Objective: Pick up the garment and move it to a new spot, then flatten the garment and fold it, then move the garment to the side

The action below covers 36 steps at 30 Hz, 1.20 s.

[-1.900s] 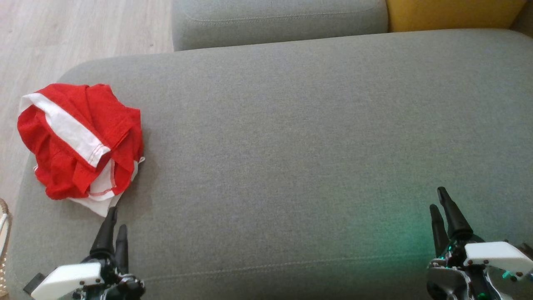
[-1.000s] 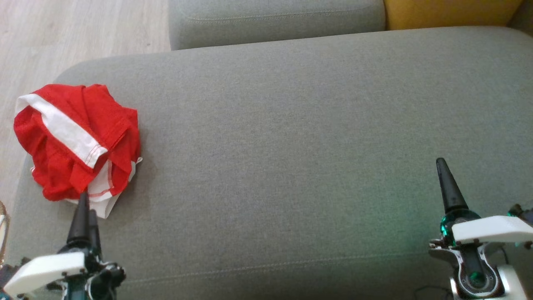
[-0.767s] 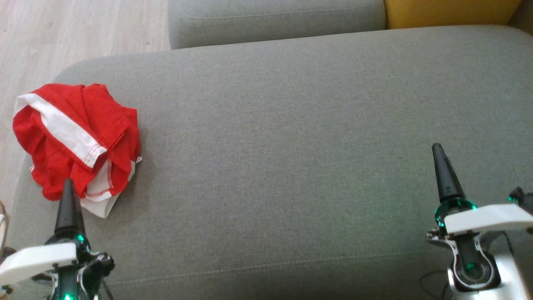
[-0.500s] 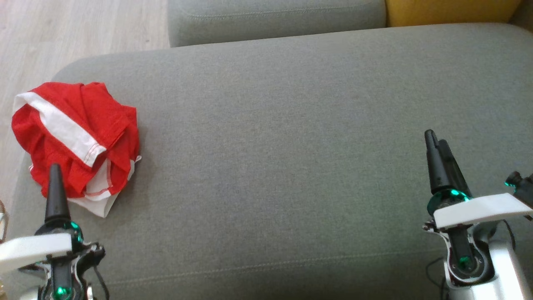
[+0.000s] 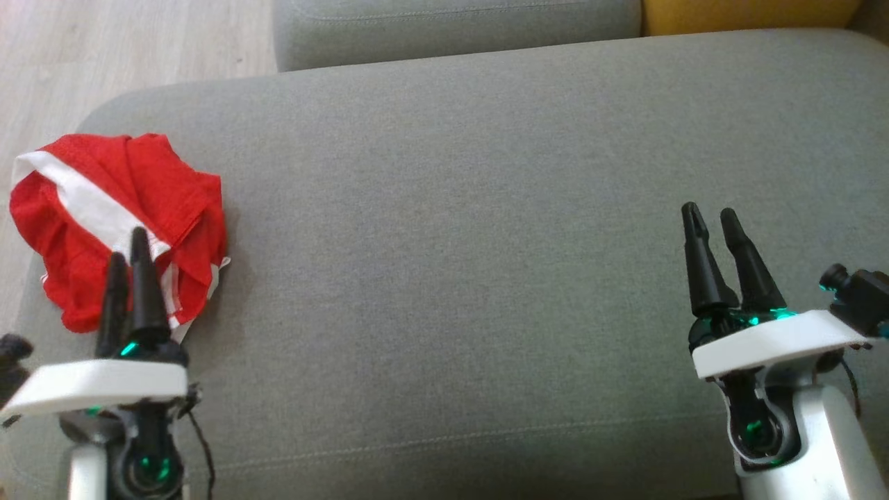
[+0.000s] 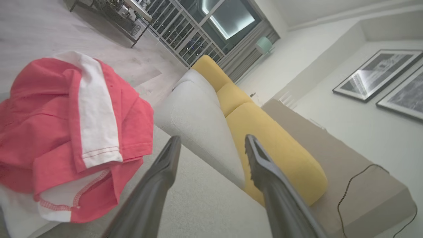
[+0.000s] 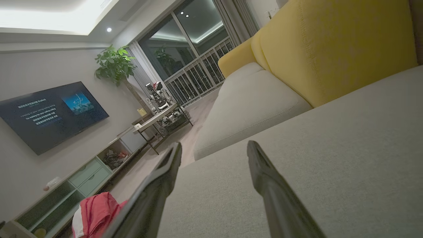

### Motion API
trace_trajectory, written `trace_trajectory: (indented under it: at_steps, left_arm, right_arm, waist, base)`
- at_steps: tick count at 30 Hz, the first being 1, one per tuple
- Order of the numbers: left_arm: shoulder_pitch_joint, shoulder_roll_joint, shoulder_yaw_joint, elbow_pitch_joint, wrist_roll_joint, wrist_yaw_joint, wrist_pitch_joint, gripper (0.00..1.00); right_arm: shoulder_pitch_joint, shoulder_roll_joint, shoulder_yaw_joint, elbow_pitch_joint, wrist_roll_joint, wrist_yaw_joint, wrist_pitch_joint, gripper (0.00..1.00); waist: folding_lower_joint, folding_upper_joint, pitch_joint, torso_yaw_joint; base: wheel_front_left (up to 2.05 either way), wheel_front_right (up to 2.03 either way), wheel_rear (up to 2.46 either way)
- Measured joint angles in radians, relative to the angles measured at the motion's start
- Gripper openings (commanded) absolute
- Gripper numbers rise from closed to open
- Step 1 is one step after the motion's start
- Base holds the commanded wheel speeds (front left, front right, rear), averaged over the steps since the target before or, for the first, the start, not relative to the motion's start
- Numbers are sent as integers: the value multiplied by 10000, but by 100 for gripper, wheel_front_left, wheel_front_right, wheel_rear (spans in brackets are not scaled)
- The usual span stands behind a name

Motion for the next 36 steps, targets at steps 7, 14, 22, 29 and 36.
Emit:
trace_trajectory:
  at_steps: [7,14,22,29,36]
  left_arm:
    - [17,341,-1083,-123,1948,780,-176,100]
    - [38,1379,-2577,94,3336,2362,-428,100]
    - [75,2090,-3793,570,4057,3632,-604,100]
    - [12,2646,-4928,765,4694,4479,-794,100]
    - [-198,2987,-5701,803,5248,5164,-1034,100]
  right_arm:
    - [1,-8,374,146,-1306,0,-201,100]
    - [0,-12,462,-12,-2334,0,-416,100]
    - [5,-13,541,-75,-3124,0,-616,100]
    - [19,-15,376,213,-3670,0,-775,100]
    - [20,-25,328,410,-4297,0,-980,100]
  waist:
    - [0,0,35,-54]
    - [0,0,15,-104]
    - [0,0,-60,-144]
    - [0,0,-106,-183]
    - [0,0,-98,-235]
  base:
    - [0,0,0]
    - [0,0,0]
    - [0,0,0]
    - [0,0,0]
    - [0,0,0]
